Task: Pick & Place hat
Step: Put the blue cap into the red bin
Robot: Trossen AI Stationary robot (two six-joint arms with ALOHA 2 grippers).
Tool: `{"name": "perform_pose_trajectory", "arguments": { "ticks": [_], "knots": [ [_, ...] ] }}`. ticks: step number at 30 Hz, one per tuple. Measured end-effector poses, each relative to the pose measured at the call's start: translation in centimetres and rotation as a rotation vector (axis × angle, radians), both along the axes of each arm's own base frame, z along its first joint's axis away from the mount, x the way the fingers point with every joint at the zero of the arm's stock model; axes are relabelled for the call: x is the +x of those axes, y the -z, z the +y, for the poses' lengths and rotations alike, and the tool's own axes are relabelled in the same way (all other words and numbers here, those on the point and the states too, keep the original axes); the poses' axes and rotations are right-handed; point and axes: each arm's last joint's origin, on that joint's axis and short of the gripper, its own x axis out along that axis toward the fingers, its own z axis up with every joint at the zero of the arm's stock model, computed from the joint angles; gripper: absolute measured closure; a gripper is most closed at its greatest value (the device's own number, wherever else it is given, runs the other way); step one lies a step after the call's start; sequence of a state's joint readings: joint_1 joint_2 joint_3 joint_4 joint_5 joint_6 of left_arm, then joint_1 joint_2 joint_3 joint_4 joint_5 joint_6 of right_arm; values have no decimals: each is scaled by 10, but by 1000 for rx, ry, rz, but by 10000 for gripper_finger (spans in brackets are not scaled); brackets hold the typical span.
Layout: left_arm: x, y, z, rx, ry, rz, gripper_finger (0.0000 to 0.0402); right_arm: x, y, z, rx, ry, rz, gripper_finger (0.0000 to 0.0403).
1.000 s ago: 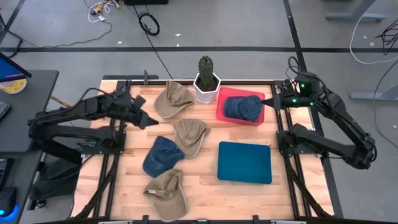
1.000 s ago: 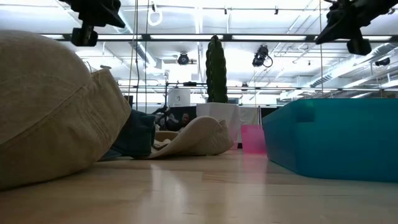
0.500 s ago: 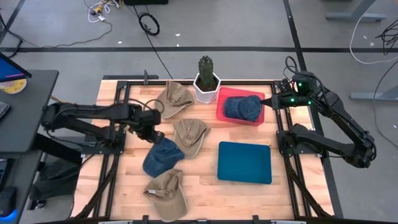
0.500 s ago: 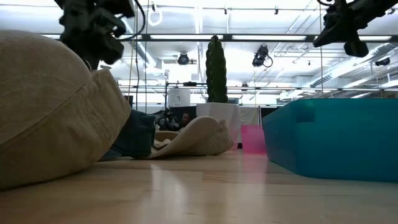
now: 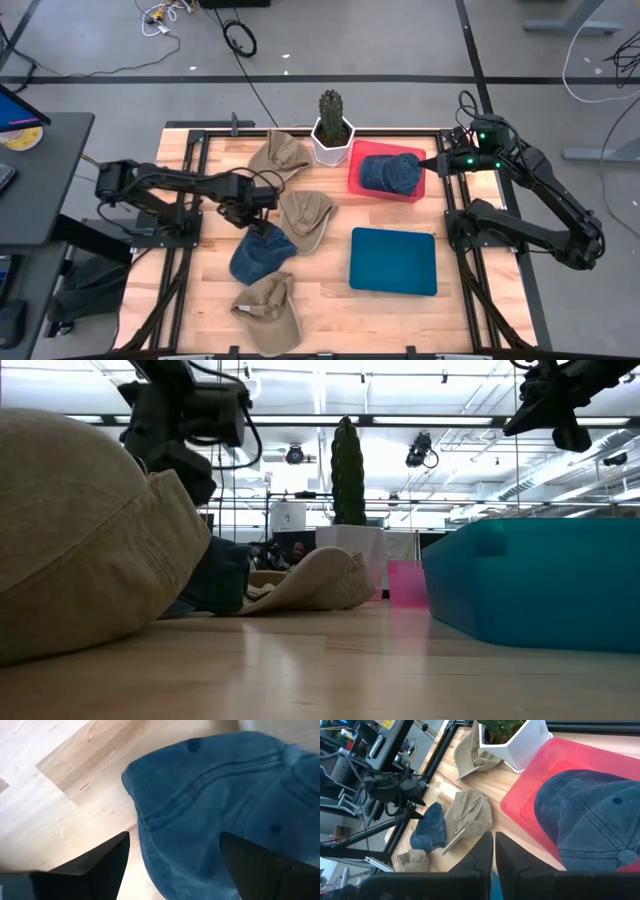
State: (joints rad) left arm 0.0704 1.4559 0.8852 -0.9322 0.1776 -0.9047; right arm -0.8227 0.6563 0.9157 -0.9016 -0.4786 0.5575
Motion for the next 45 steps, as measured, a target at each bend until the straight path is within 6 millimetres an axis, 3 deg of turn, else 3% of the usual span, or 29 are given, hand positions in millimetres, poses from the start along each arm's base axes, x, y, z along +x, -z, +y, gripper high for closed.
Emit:
{"name": "perform_pose_trajectory", "arguments": {
  "ticks": [6, 10, 24, 31, 45],
  "knots": [
    [6, 15, 0, 2, 56, 54, 111, 0, 0, 0, 0, 0, 0, 380],
    [8, 19, 0, 4, 66, 61, 147, 0, 0, 0, -5, 15, 7, 380],
    [10, 19, 1, 17, 124, 37, 387, 0, 0, -1, -14, 38, 18, 380],
    [3, 10, -2, -29, 148, 31, 395, 0, 0, -1, -21, 32, 18, 380],
    [-39, -62, -9, -23, 100, -303, 397, 3, -2, 0, 34, -44, -54, 379]
  ]
}}
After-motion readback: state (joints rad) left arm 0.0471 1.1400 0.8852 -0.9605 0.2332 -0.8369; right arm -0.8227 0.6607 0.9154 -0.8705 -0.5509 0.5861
